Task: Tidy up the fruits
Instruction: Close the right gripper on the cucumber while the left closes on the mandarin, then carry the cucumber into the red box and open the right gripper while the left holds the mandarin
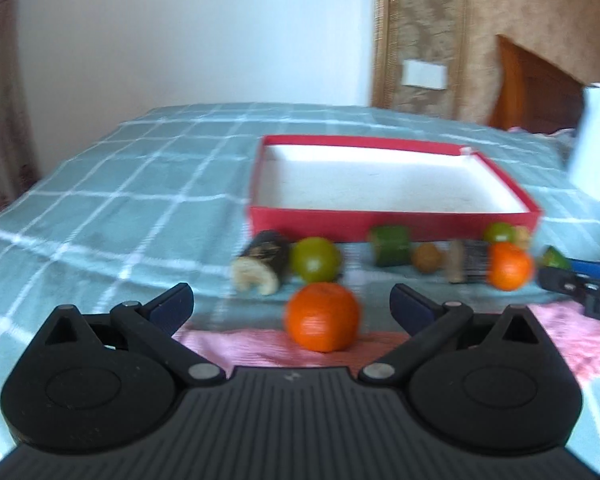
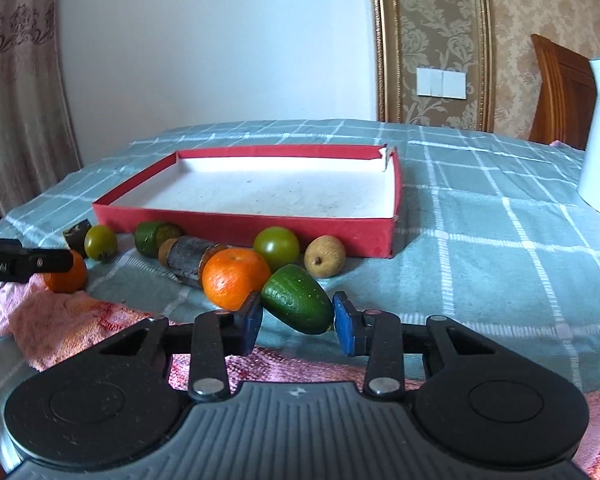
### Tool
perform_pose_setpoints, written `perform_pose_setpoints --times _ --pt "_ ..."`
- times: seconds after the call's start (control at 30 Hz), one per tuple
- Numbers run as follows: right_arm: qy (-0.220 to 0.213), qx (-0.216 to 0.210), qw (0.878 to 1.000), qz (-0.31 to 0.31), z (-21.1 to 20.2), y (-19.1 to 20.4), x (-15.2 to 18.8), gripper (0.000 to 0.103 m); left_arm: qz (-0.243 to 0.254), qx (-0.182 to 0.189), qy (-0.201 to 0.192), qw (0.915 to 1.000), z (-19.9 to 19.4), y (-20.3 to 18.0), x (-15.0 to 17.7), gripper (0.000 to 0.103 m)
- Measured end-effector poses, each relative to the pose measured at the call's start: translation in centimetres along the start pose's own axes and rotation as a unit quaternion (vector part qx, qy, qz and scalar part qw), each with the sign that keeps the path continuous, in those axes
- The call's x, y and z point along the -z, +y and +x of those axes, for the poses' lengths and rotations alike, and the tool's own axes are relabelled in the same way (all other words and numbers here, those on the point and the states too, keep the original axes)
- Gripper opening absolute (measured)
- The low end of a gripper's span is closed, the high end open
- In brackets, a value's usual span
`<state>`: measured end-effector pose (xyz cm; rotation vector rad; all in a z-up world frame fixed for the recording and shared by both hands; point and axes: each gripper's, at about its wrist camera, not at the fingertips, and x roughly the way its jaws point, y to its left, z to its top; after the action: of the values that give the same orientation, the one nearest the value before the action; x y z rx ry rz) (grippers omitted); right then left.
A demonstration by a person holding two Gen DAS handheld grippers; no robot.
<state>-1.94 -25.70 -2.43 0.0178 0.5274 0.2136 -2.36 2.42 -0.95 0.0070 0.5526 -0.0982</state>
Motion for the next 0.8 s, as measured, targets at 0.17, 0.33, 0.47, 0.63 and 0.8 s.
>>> perform_pose_setpoints --times 0.17,0.33,0.47,0.63,0.8 --pt "-0.005 0.002 1.000 0.009 -0.2 -0.3 -0.1 0.037 0.017 0.007 0.009 0.9998 0.9 -1.0 0.0 0.103" --pt "-0.011 0.002 1.000 0.013 -0.3 -0.2 -0.4 0.037 -0.009 0.018 0.035 0.9992 2.2 -0.3 0.5 0.084" --pt "-0.017 0.002 1.000 0.015 -0.3 -0.1 -0.9 0.037 0.005 0.017 0.031 0.9994 2.5 -0.4 1.0 0.057" --pt "-0.023 0.000 1.000 0.013 0.0 0.4 -1.8 0.037 0.012 0.036 0.010 0.9992 2.5 -0.5 1.1 0.040" --pt "-0.038 0.002 0.999 0.004 0.1 0.8 -3.2 0.037 0.006 0.053 -0.016 0.9985 2.6 0.0 1.4 0.040"
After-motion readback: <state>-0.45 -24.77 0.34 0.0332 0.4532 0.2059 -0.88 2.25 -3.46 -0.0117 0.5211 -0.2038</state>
